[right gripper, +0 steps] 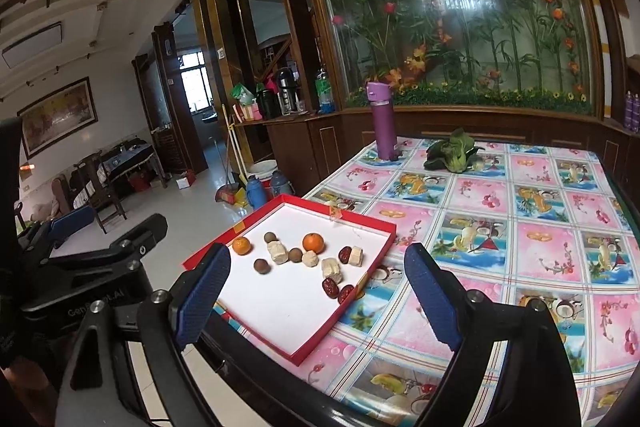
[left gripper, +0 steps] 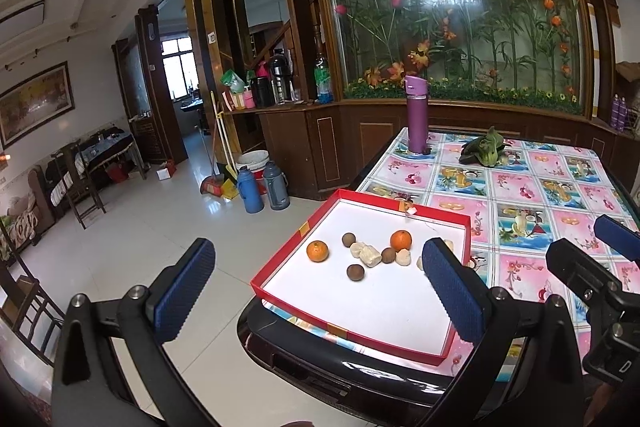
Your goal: Organize fruits
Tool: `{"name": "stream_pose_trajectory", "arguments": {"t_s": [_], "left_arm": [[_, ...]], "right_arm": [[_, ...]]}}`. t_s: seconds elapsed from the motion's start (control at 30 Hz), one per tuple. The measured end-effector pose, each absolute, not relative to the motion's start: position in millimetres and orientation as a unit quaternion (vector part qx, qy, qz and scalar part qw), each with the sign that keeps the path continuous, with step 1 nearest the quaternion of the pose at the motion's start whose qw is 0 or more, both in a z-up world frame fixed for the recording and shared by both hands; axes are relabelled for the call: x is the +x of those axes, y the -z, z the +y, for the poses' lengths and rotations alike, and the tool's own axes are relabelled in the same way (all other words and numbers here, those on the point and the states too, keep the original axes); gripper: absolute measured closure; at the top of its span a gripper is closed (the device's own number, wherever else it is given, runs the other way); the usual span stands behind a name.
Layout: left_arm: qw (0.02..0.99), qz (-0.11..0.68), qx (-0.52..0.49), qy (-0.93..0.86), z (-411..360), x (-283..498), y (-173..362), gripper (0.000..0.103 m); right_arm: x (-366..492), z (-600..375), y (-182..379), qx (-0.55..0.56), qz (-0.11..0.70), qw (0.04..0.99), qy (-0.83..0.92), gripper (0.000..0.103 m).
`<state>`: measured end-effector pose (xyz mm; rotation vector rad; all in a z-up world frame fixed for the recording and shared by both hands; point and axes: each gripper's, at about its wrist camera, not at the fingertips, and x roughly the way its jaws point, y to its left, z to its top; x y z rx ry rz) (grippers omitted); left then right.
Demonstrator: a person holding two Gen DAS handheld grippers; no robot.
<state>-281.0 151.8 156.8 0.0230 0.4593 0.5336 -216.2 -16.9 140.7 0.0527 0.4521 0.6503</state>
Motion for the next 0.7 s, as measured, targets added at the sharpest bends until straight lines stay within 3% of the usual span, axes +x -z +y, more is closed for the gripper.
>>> {"name": "stream_pose_trajectory", "arguments": {"t_s": [0.7], "left_arm": [[0.935, 0.213, -0.009, -0.282, 166.8, -297.0, -164.5, 0.0]], "right_arm": [[-231.6, -7.5, -147.4, 0.004, 0.199, 0.923, -0.329, 0.014]]}}
